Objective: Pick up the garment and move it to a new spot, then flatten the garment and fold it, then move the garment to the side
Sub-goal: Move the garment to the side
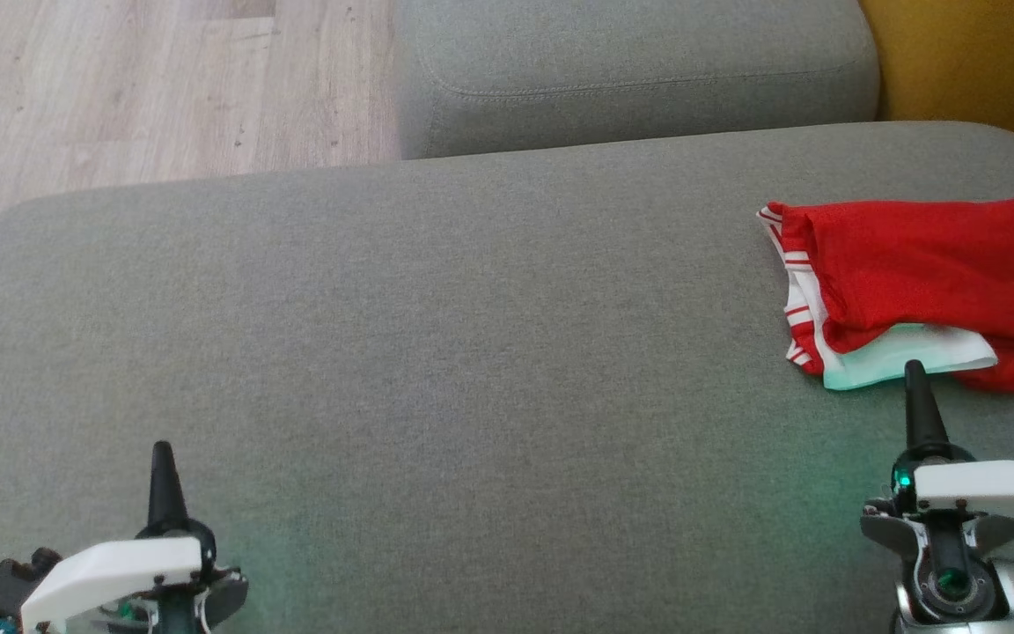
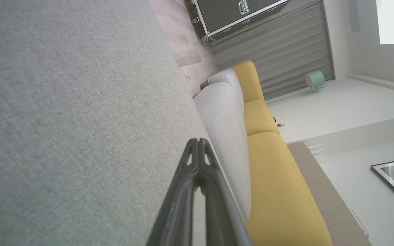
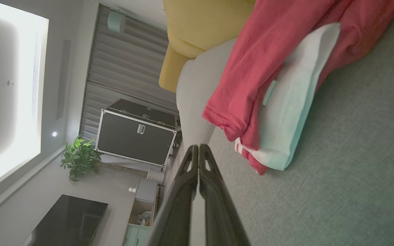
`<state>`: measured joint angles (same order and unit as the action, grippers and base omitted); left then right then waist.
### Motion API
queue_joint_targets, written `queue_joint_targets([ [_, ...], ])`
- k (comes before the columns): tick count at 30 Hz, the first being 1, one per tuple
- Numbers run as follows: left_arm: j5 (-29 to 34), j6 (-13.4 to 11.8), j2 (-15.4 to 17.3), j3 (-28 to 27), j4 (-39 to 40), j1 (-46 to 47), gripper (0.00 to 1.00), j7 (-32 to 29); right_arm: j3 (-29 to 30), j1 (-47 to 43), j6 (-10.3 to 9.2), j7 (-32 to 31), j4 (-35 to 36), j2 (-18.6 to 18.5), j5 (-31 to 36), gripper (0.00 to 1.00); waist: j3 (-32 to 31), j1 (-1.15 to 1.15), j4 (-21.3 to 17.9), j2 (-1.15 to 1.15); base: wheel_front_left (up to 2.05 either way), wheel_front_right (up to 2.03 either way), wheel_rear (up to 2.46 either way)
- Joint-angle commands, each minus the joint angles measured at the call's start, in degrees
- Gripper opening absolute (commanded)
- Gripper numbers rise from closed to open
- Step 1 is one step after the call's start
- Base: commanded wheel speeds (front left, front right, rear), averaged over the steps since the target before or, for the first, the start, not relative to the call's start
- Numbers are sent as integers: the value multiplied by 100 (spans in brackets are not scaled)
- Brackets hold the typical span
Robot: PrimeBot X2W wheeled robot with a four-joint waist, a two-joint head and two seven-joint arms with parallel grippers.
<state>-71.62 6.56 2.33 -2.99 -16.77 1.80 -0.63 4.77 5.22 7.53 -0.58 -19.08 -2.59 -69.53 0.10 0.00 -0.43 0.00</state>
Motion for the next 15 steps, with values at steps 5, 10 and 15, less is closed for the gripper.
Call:
queue_joint_targets([
  [5, -386, 55, 43, -193, 214, 318, 0, -118, -20, 140, -3, -123, 283, -25, -429, 0, 1, 0, 7, 0, 0, 0, 0],
  [10, -682, 61, 45, -221, 224, 340, 0, -201, 15, 132, -3, -206, 323, -26, -754, 0, 2, 0, 13, 0, 0, 0, 0],
  [15, -978, 68, 47, -249, 234, 361, 0, -283, 50, 125, -3, -289, 362, -27, -1079, 0, 3, 0, 20, 0, 0, 0, 0],
])
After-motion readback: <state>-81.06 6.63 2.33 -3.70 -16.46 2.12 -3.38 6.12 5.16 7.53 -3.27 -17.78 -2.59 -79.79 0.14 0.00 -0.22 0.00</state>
